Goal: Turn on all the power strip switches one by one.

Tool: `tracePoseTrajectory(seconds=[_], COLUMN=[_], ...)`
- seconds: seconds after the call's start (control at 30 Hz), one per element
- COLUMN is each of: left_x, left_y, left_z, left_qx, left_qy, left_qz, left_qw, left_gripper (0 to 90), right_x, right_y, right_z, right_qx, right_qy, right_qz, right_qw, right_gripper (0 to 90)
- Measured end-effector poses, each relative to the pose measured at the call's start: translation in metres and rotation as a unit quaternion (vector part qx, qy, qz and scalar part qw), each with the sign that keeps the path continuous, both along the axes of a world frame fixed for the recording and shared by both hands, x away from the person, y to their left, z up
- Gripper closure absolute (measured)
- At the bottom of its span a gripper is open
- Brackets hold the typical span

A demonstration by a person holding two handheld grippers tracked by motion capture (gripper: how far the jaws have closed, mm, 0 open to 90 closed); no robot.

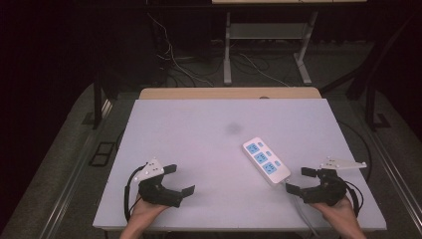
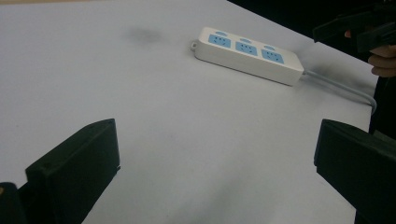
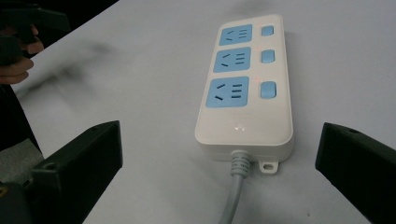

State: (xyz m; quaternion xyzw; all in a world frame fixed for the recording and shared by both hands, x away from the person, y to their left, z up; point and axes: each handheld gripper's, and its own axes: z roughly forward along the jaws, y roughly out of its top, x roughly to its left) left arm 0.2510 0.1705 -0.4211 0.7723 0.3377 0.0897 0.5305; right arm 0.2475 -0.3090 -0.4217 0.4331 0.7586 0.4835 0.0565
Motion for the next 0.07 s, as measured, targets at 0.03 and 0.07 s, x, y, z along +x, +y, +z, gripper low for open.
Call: tracePoseTrajectory(seconds=[0.03,0.07], left_x=[0.0002,0.0003], left_y=[-0.0001,-0.0001], left_z=[0.0000,0.0001], left_qx=[0.000,0.000], left_qy=[0.000,0.000], left_qz=[0.000,0.000], left_qw=[1.0000,1.0000], left_gripper=[0.0,0.0], right_x=[-0.0006,-0.0008], right_y=[0.0004,0.0007], right_z=[-0.0009,-0.0016], right_qx=[0.000,0.000], right_qy=[0.000,-0.001], right_qz=[0.000,0.001], right_qw=[1.0000,1.0000], right_gripper=[0.5,0.5])
